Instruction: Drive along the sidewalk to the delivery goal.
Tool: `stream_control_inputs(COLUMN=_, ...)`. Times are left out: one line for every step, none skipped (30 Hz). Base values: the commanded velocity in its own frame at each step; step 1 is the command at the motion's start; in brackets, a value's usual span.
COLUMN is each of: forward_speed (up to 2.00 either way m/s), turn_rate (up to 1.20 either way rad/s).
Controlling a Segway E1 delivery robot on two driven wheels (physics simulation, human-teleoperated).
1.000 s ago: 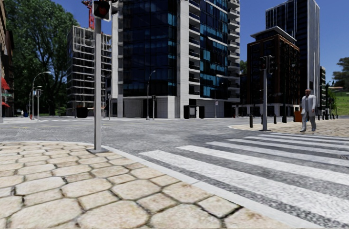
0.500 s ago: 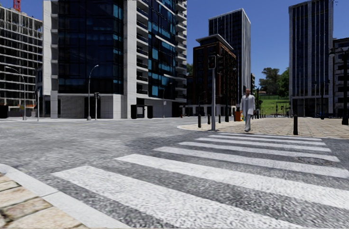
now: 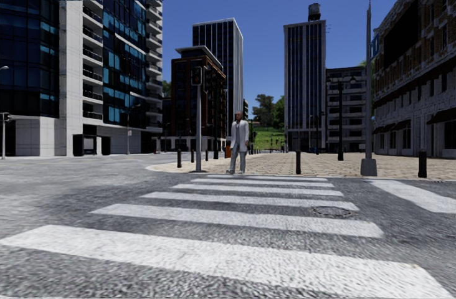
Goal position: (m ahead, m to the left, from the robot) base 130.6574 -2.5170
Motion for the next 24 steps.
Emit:
stream_control_inputs(forward_speed=1.38, turn_rate=-0.78)
stream_control_inputs(forward_speed=1.38, turn_rate=-0.78)
stream_control_inputs(forward_speed=1.38, turn_rate=-0.78)
stream_control_inputs(forward_speed=1.38, turn_rate=-0.76)
stream_control_inputs(forward_speed=1.38, turn_rate=-0.76)
stream_control_inputs(forward_speed=1.38, turn_rate=-0.70)
stream_control_inputs(forward_speed=1.38, turn_rate=-0.62)
stream_control_inputs(forward_speed=1.38, turn_rate=-0.60)
stream_control_inputs(forward_speed=1.38, turn_rate=-0.58)
stream_control_inputs(forward_speed=1.38, turn_rate=-0.58)
stream_control_inputs(forward_speed=1.38, turn_rate=-0.49)
stream_control_inputs(forward_speed=1.39, turn_rate=-0.32)
stream_control_inputs(forward_speed=1.39, turn_rate=-0.26)
stream_control_inputs(forward_speed=1.39, turn_rate=-0.15)
stream_control_inputs(forward_speed=1.39, turn_rate=-0.15)
stream_control_inputs(forward_speed=1.39, turn_rate=-0.01)
stream_control_inputs(forward_speed=1.39, turn_rate=0.00)
stream_control_inputs(forward_speed=1.39, turn_rate=0.00)
stream_control_inputs(forward_speed=1.39, turn_rate=0.00)
stream_control_inputs(forward_speed=1.39, turn_rate=0.00)
stream_control_inputs(forward_speed=1.39, turn_rate=0.00)
stream_control_inputs(forward_speed=1.39, turn_rate=0.00)
stream_control_inputs(forward_speed=1.39, turn_rate=0.00)
stream_control_inputs(forward_speed=1.39, turn_rate=0.00)
